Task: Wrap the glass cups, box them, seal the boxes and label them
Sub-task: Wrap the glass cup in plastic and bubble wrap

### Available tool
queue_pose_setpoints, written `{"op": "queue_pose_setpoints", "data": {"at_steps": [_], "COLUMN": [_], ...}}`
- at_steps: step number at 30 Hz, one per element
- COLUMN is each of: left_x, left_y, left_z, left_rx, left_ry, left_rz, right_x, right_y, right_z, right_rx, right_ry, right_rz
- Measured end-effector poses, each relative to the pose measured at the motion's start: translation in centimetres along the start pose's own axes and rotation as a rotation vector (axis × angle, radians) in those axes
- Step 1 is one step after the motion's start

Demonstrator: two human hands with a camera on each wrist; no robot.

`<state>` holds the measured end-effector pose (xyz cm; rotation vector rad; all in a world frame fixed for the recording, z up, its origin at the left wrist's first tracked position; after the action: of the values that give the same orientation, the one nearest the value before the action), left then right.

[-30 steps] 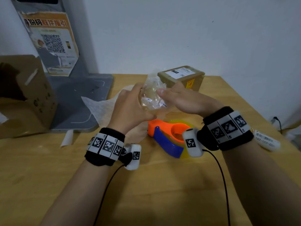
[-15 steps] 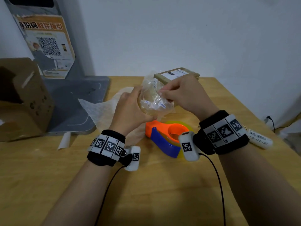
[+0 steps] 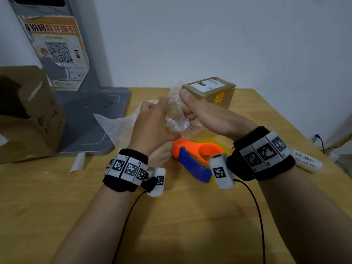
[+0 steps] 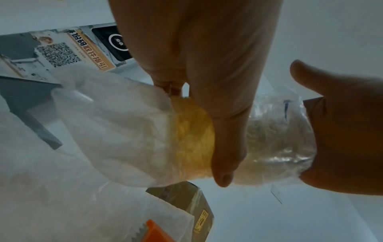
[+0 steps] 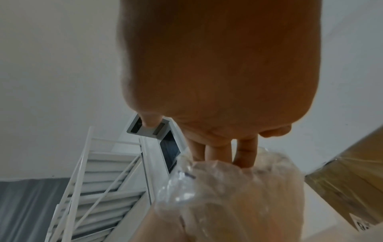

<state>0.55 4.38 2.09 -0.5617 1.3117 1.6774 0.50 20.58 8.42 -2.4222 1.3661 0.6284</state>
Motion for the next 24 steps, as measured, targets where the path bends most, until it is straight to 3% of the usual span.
{"op": "queue_pose_setpoints", "data": {"at_steps": [15, 18, 22, 24], "left_x": [1.2, 1.3, 0.9, 0.6], "left_y": [-0.4, -0.5, -0.6, -0.7], "left_z": [1.7, 1.6, 1.6, 1.0], "left_rx": [-0.053, -0.203, -0.354, -0.462], "left_ry": [-0.121, -0.349, -0.631, -0.791], "left_rz": [-0.061, -0.026, -0.027, -0.026], "right_x": [-0.2, -1.2, -3.8, -4.4], "right_y": [0.3, 0.3, 0.3, 0.3], "right_z": [-0.3, -1.0, -1.3, -0.5], "right_rx": [-0.063, -0.111, -0.362, -0.389], "right_ry": [-0.124, 0.064, 0.505, 0.505], "right_rz": [0.004, 0.164, 0.507, 0.622]}}
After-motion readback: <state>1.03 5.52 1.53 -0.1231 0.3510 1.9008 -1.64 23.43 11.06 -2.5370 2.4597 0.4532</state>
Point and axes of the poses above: each hand's wrist, its own y-axis towards the middle knuckle, its own x-axis out of the palm, z = x × y, the point moved 4 cm from there along y, towards the middle knuckle, and after that the axes turned 15 degrees about y, right-handed, at the moved point
